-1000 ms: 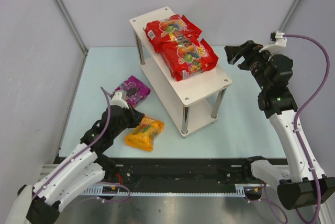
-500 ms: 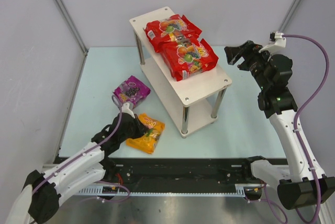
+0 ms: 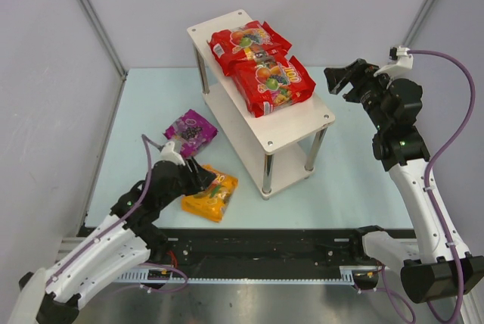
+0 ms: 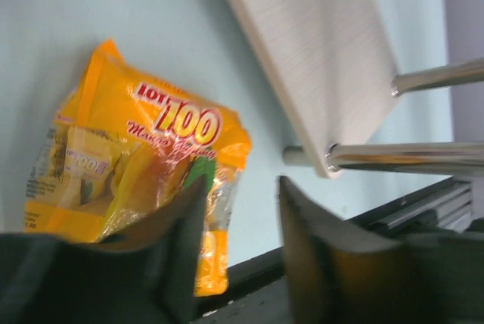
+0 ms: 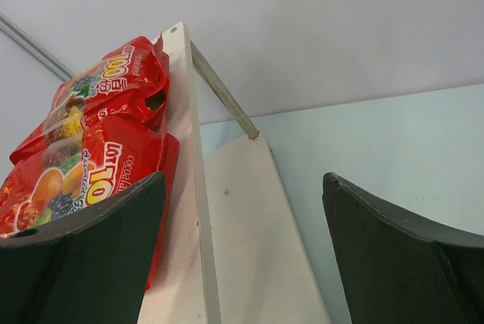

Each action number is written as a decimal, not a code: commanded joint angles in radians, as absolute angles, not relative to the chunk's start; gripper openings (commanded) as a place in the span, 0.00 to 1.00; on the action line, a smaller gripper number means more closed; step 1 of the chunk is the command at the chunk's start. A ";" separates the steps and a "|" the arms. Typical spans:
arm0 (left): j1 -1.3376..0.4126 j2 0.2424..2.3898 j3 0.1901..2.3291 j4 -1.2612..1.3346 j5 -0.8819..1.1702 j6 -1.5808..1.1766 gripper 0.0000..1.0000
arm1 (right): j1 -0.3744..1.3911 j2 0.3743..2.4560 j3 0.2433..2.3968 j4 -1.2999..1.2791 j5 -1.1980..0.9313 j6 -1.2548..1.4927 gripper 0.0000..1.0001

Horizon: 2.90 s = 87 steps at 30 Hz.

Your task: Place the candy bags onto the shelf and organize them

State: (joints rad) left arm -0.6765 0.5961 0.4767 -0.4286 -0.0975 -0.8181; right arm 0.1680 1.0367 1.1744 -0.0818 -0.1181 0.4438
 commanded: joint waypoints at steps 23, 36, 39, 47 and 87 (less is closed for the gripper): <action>-0.681 0.529 0.350 -0.677 -0.367 -1.108 0.88 | 0.164 1.019 1.138 -0.064 -0.141 0.448 0.89; -0.681 0.598 0.380 -0.523 -0.359 -0.945 0.37 | 0.164 1.022 1.132 -0.061 -0.143 0.445 0.89; -0.678 0.578 0.405 -0.532 -0.388 -0.911 0.03 | 0.164 1.022 1.132 -0.057 -0.144 0.446 0.89; -0.675 0.624 0.515 -0.494 -0.430 -0.764 0.00 | 0.166 1.019 1.129 -0.052 -0.146 0.448 0.89; -0.382 1.072 0.867 0.362 0.296 -0.603 0.00 | 0.163 1.039 1.131 -0.032 -0.132 0.434 0.89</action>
State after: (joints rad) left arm -0.4061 1.0542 0.8120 0.1230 0.2192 -0.5320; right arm 0.1677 1.0367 1.1271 -0.0769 -0.1390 0.4438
